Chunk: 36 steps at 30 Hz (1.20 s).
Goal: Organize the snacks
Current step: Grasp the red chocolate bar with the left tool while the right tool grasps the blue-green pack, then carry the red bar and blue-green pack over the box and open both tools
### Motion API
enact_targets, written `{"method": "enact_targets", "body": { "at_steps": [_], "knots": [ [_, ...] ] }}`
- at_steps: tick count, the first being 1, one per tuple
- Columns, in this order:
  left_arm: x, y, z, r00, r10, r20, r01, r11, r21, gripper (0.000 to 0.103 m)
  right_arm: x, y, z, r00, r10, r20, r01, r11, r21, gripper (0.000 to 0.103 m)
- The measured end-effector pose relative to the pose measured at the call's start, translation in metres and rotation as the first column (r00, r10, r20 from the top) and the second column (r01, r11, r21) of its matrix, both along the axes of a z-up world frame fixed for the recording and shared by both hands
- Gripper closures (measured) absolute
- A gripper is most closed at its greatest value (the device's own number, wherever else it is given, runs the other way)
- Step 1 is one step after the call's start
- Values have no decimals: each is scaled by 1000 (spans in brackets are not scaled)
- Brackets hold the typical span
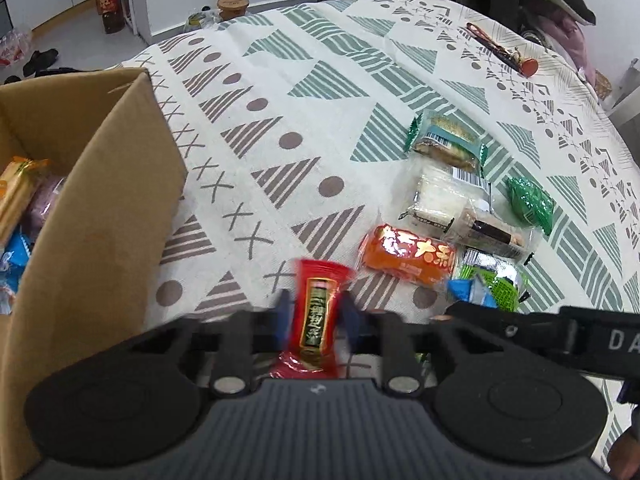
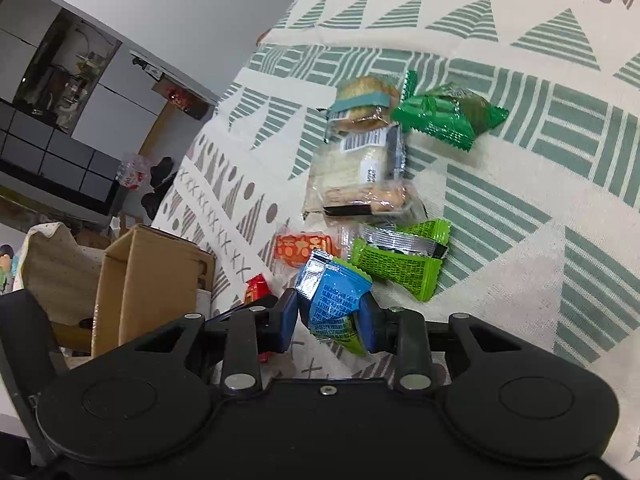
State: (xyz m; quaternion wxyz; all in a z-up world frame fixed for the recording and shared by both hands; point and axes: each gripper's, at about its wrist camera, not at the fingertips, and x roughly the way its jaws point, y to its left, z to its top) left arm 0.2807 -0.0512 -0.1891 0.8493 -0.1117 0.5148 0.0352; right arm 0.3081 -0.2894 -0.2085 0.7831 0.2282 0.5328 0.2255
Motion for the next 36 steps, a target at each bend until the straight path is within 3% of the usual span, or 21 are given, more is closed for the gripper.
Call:
{"method": "enact_targets", "body": {
  "at_steps": [16, 36],
  "knots": [
    [-35, 20, 76, 994, 28, 107, -25, 999, -26, 85, -27, 20, 53, 992, 33, 121, -41, 997, 68, 71],
    [-85, 94, 150, 976, 114, 186, -108, 993, -45, 85, -57, 67, 110, 980, 39, 196, -57, 994, 88, 71]
  ]
}}
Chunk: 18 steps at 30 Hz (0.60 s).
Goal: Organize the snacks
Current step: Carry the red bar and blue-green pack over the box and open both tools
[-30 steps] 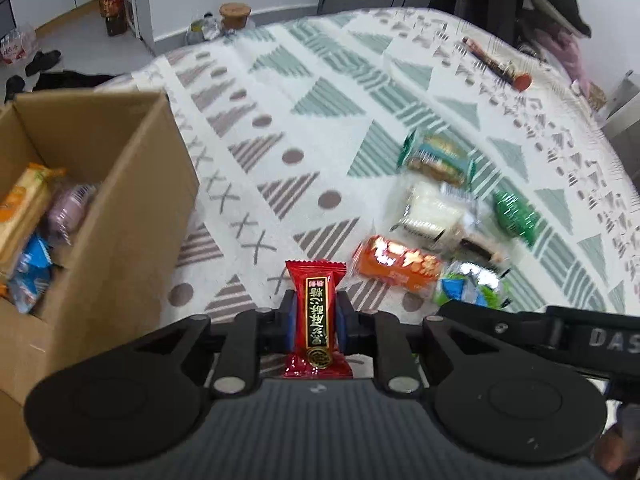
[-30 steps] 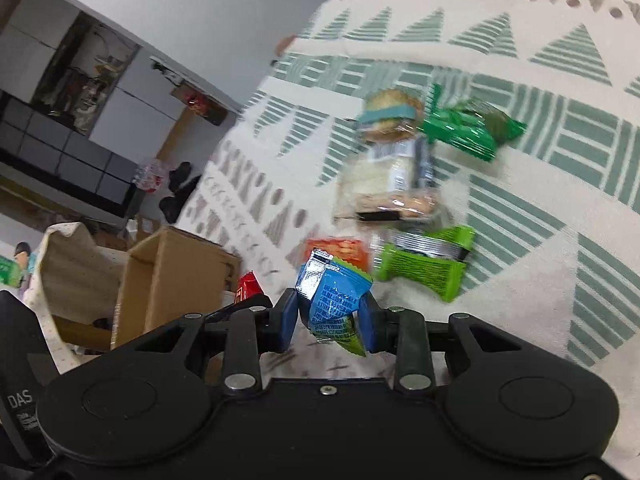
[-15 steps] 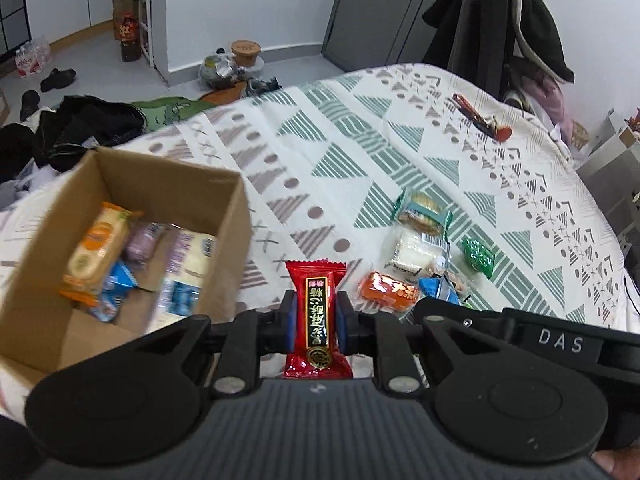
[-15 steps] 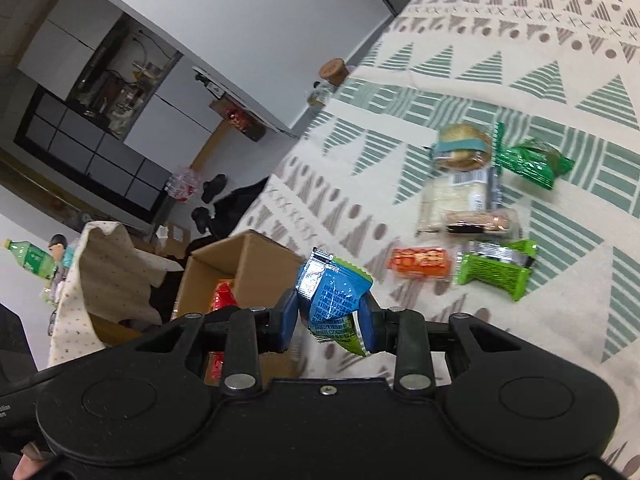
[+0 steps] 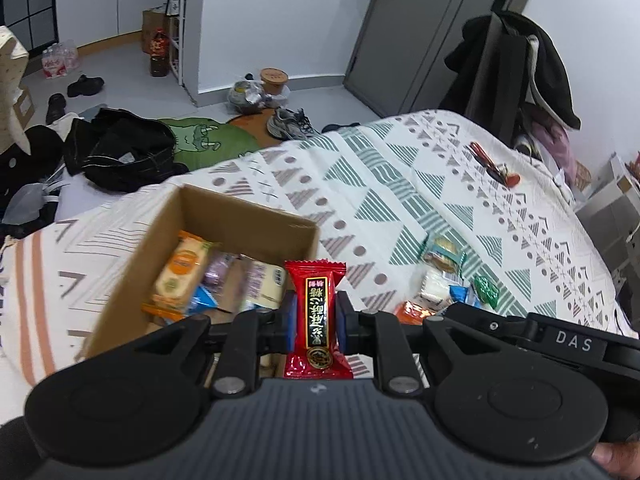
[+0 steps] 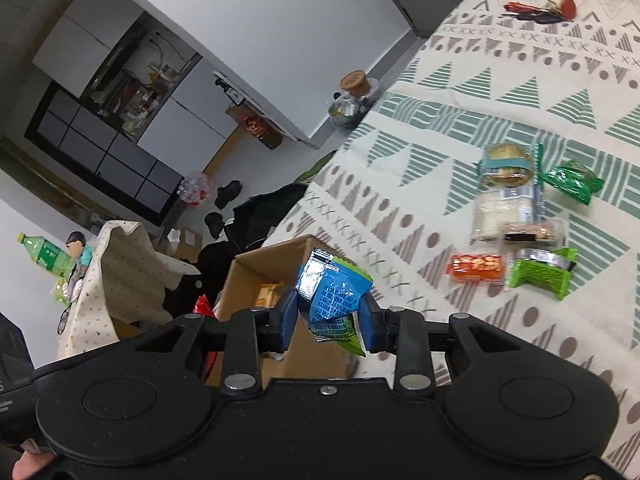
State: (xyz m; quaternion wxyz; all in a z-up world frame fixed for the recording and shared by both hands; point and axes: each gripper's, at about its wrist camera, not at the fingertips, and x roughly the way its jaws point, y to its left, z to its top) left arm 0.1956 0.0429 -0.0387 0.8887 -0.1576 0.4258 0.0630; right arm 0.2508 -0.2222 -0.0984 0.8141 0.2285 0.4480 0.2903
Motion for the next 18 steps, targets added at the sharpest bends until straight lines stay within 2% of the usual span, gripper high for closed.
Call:
{"method": "enact_targets", "body": {
  "at_steps": [8, 18],
  "knots": [
    [-12, 36, 8, 999, 41, 6, -41, 999, -18, 85, -8, 30, 19, 999, 29, 14, -29, 1000, -6, 71],
    [-23, 86, 1, 994, 108, -20, -109, 993, -50, 85, -16, 73, 28, 998, 61, 21, -60, 997, -45, 71]
  ]
}}
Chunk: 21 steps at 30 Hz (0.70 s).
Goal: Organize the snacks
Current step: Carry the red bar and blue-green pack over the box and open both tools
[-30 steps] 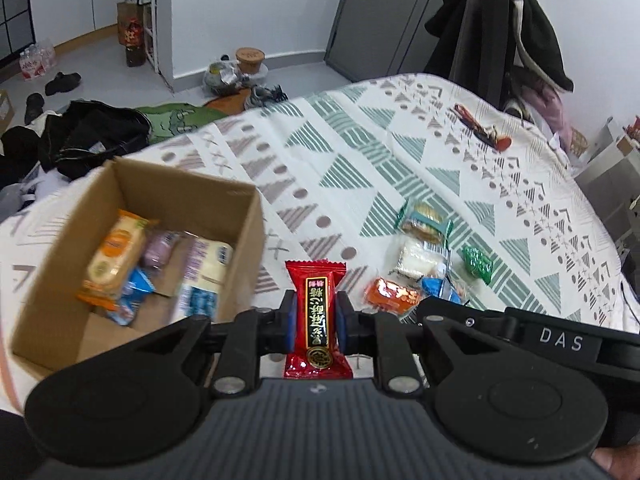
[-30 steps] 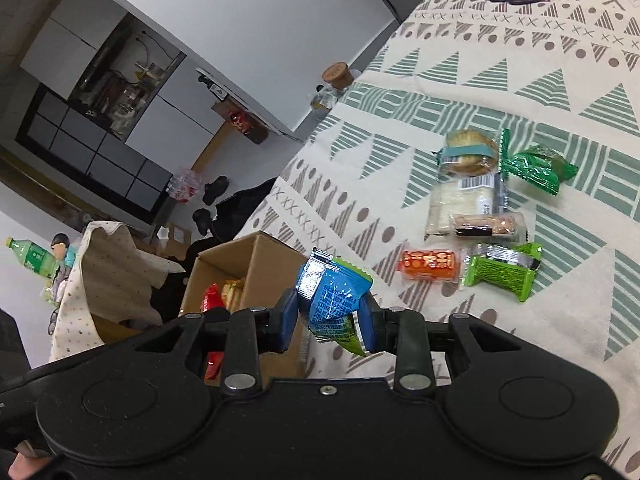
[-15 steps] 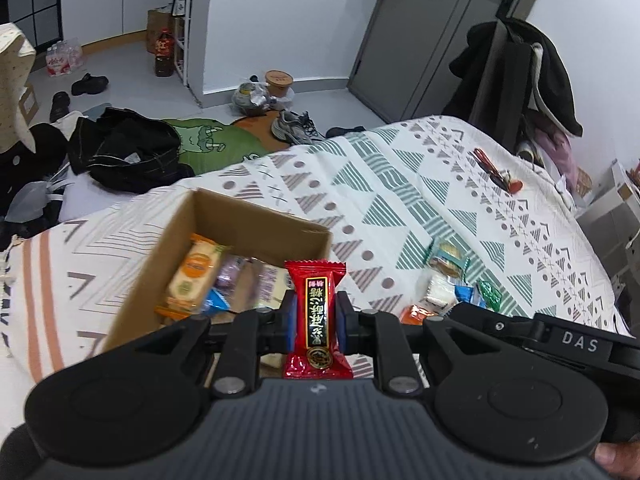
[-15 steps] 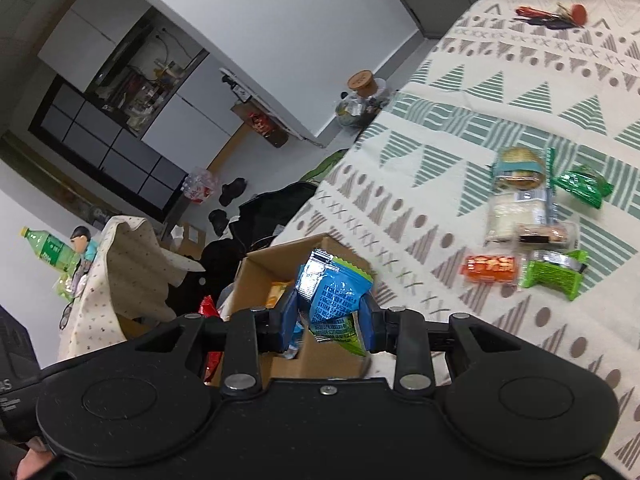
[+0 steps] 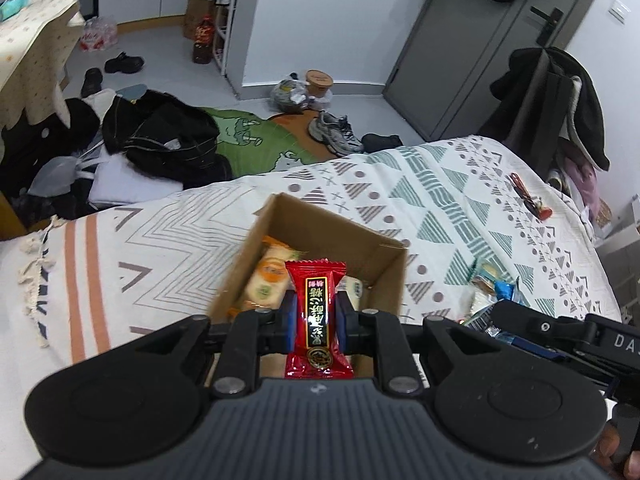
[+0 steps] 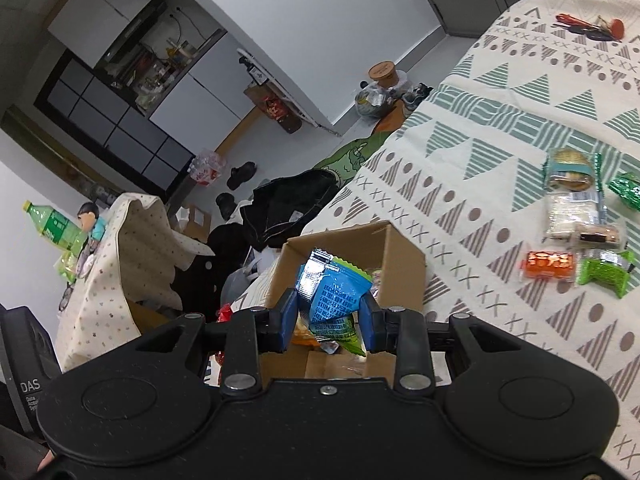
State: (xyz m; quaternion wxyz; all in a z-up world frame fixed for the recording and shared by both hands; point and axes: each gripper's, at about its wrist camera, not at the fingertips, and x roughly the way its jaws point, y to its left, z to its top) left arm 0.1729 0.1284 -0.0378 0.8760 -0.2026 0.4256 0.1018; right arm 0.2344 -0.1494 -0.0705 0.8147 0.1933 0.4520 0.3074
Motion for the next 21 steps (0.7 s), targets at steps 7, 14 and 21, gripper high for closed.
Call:
{"method": "enact_targets", "body": {
  "at_steps": [7, 14, 21],
  "knots": [
    [-1, 20, -9, 1000, -1, -9, 1, 1000, -30, 84, -3, 27, -1, 1000, 16, -9, -17, 999, -30, 71],
    [2, 30, -22, 999, -4, -33, 3, 999, -42, 81, -1, 48, -4, 999, 31, -15, -32, 998, -51, 71],
    [-1, 43, -21, 999, 12, -32, -14, 998, -66, 80, 4, 64, -3, 999, 44, -23, -45, 999, -30, 65]
  ]
}}
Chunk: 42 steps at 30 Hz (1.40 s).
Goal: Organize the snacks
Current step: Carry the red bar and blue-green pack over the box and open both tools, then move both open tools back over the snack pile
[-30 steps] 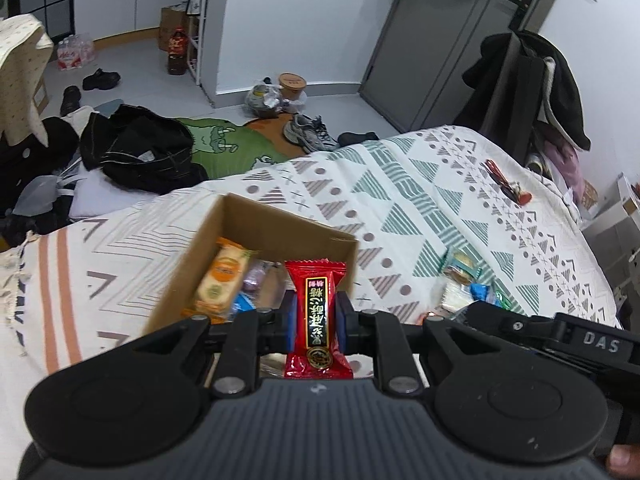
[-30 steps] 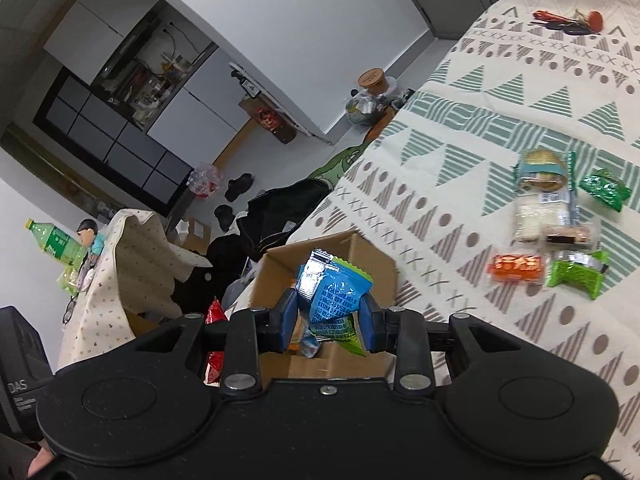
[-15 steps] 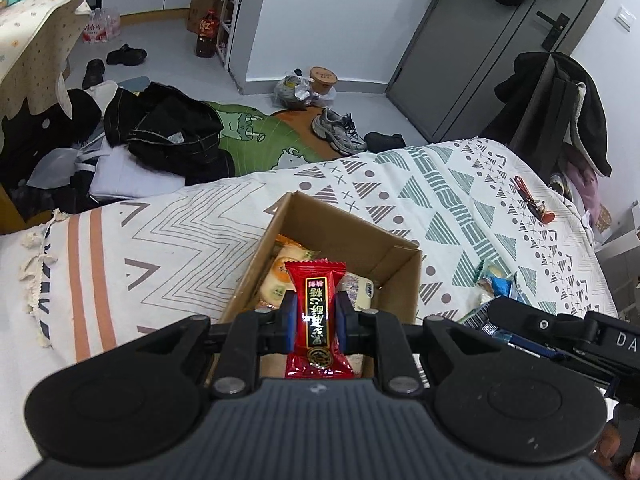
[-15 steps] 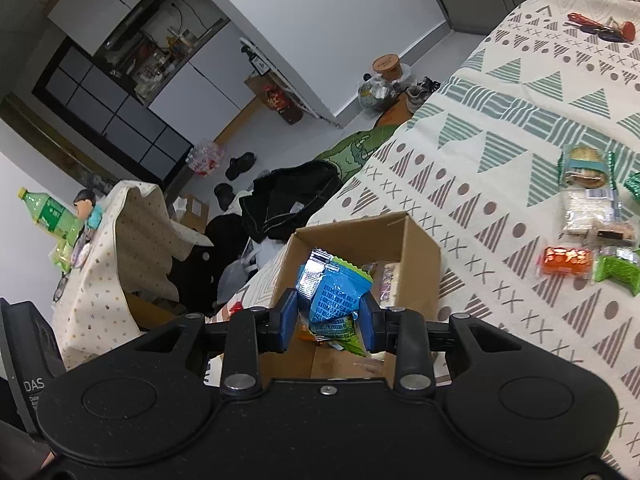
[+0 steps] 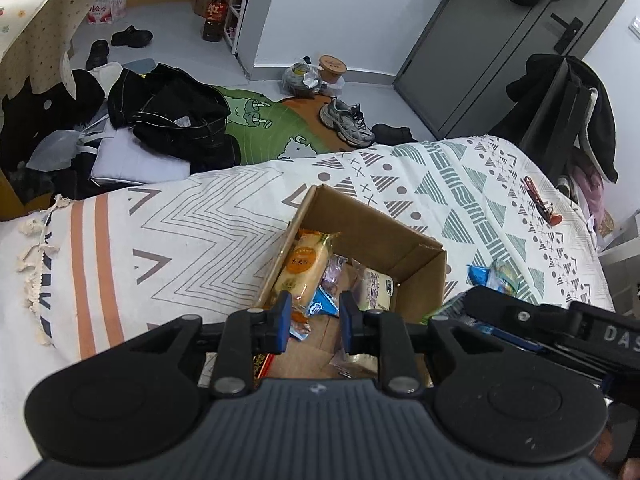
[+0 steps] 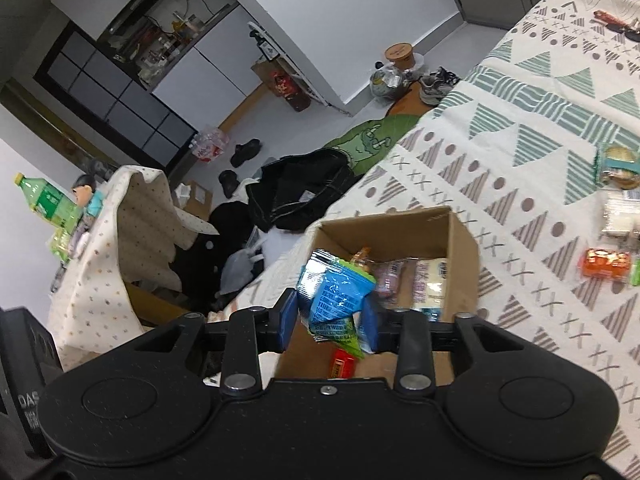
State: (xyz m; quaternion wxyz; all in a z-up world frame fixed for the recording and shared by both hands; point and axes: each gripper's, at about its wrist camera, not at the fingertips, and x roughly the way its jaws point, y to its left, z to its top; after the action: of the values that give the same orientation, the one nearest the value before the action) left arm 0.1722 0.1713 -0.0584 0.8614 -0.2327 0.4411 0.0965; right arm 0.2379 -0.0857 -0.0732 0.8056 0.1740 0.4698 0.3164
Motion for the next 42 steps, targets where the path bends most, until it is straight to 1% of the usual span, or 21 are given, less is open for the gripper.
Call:
{"method": "enact_targets", "body": {
  "at_steps": [2, 4, 6, 7, 9, 11, 12, 17, 20, 27, 32, 34, 42],
  "knots": [
    [0, 3, 2, 1000, 2, -1, -2, 1000, -3, 77, 2, 0, -2, 1000, -9, -12, 9, 1000, 14, 51],
    [-1, 4, 4, 1000, 3, 6, -3, 1000, -4, 71, 2, -3, -3, 1000, -16, -18, 16, 1000, 11, 51],
    [-2, 4, 7, 1000, 0, 11, 0, 1000, 3, 56, 1, -9, -2, 999, -28, -18, 28, 1000, -4, 51],
    [-2, 4, 8, 1000, -1, 13, 1, 1000, 7, 52, 1, -14, -3, 999, -33, -19, 33, 999, -9, 51],
    [-3, 3, 9, 1000, 6, 17, -6, 1000, 20, 36, 0, -24, -2, 999, -45, -18, 45, 999, -20, 50],
    [-4, 1, 11, 1000, 18, 21, -18, 999, 37, 28, 0, -35, -1, 998, -59, -10, 59, 998, -36, 47],
    [-4, 0, 11, 999, 19, 26, -20, 999, 36, 25, -1, -42, 0, 998, -67, -7, 67, 997, -43, 47],
    [-2, -10, 10, 1000, 1, 24, -1, 1000, 11, 23, -2, -74, 2, 995, -99, 9, 99, 993, -59, 43],
    [-1, -23, 12, 999, -20, 29, 20, 1000, 10, 18, -2, -91, 3, 993, -116, 12, 117, 991, -62, 42],
    [4, -60, 18, 996, -79, 40, 78, 997, 13, 15, 0, -135, 3, 986, -163, 25, 165, 984, -65, 36],
    [6, -83, 21, 994, -97, 54, 96, 995, 31, 15, 2, -163, 3, 980, -195, 41, 198, 978, -72, 25],
    [8, -93, 23, 993, -107, 58, 105, 994, 35, 15, 3, -174, 2, 978, -205, 42, 208, 975, -75, 23],
    [17, -126, 28, 988, -133, 79, 129, 990, 58, 15, 13, -212, -8, 973, -228, 37, 230, 970, -73, 23]
  ]
}}
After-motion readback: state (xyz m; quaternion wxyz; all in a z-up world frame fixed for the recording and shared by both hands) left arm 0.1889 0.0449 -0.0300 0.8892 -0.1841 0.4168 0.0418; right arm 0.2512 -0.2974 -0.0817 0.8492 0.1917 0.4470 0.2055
